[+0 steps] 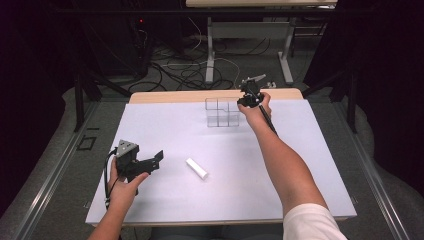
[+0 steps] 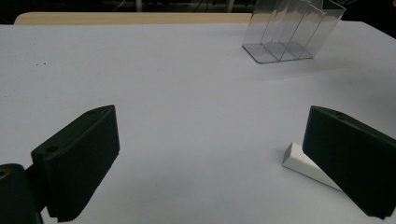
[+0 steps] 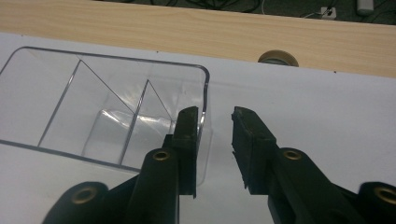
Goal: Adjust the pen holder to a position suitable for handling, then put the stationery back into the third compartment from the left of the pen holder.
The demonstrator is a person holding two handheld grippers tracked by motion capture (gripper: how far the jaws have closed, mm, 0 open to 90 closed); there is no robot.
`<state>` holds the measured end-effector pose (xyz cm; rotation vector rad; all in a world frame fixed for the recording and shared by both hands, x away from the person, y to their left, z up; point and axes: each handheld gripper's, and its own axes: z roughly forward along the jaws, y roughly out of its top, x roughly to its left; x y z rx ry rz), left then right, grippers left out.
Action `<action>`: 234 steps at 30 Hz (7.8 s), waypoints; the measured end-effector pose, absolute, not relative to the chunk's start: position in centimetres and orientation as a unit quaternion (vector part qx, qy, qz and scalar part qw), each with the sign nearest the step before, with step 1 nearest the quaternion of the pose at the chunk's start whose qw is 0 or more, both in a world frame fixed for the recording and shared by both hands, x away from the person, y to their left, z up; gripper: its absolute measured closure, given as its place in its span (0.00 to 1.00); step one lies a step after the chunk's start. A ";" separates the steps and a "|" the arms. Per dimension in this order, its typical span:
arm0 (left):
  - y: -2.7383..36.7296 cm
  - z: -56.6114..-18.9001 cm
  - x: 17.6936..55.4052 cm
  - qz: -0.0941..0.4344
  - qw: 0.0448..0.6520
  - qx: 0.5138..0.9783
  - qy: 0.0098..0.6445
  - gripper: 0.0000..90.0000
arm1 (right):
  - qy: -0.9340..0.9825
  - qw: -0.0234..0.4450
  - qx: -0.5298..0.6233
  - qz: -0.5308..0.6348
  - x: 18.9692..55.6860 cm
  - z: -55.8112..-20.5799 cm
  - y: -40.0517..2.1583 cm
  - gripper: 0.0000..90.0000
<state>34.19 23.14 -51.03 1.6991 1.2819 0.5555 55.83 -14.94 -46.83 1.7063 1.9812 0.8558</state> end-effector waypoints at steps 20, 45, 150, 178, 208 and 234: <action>23.4 -51.1 34.1 0.227 0.451 0.687 0.522 0.05 | 0.710 0.188 0.614 0.289 56.3 -48.0 -14.0 0.93; 23.4 -51.1 34.2 0.228 0.449 0.689 0.521 0.06 | 0.683 0.169 0.656 0.274 56.1 -47.5 -13.5 0.98; 22.5 -51.3 34.3 0.228 0.446 0.693 0.518 0.06 | 0.810 0.094 0.461 0.350 42.4 -44.5 -13.7 0.52; 23.0 -51.3 34.3 0.232 0.440 0.693 0.522 0.06 | 0.880 0.089 0.342 0.319 40.2 -46.7 -8.3 0.35; 23.1 -51.5 34.4 0.227 0.437 0.694 0.526 0.06 | 0.894 0.003 0.370 0.252 40.6 -50.7 -4.0 0.62; 23.1 -51.5 34.4 0.226 0.435 0.696 0.525 0.06 | 0.904 -0.038 0.369 0.212 40.5 -53.1 -2.4 0.68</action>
